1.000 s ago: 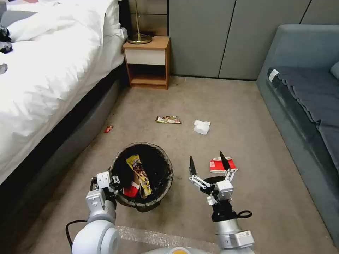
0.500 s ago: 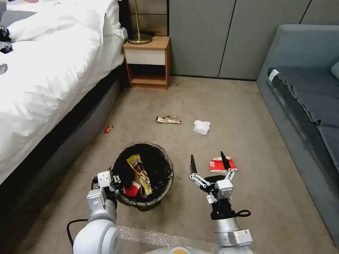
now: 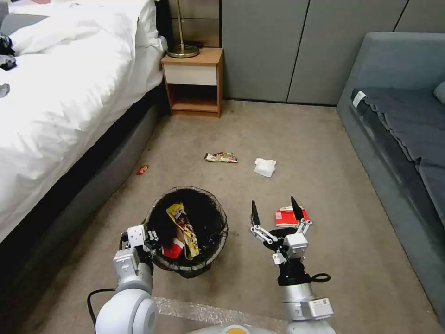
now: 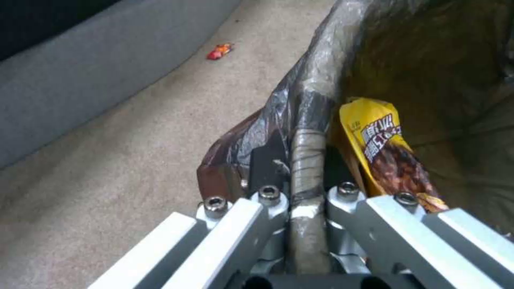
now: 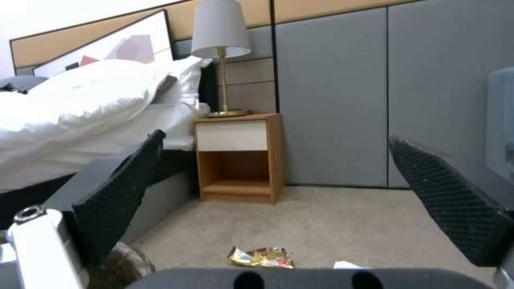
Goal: Pick up the trash bin, then pick up the garbage from the floor and place it into the trash bin.
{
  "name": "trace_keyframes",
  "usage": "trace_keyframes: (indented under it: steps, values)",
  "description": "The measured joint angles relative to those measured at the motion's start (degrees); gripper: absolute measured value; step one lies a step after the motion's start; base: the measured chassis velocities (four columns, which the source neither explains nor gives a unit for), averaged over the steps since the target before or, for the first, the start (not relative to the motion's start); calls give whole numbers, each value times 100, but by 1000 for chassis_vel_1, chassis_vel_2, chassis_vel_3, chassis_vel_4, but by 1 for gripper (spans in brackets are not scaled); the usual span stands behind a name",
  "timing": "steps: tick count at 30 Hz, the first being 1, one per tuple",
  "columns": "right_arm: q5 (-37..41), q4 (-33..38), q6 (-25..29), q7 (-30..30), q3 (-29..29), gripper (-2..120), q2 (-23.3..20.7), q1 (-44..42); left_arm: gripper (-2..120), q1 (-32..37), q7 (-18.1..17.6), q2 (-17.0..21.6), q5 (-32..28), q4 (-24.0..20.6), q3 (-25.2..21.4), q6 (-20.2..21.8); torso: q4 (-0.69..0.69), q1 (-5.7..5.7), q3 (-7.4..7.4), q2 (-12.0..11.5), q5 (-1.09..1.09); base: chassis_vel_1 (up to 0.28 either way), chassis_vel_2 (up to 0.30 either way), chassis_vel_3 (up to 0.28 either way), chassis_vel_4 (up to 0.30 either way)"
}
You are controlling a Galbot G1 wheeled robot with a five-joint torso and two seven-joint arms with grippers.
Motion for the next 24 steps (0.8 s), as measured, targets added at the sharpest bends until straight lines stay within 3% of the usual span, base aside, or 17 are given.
trace_keyframes:
  steps: [8,24]
  values:
    - [-8,-14,3,-21,-13,100,12,8,0,7,1,3,-6,-10,-8,-9,0,-1,0,0,0,-38,26,49,-37]
    - [-21,3,15,-60,1,100,13,18,0,9,4,7,-11,-38,-17,-13,0,0,0,0,0,-160,163,166,-169]
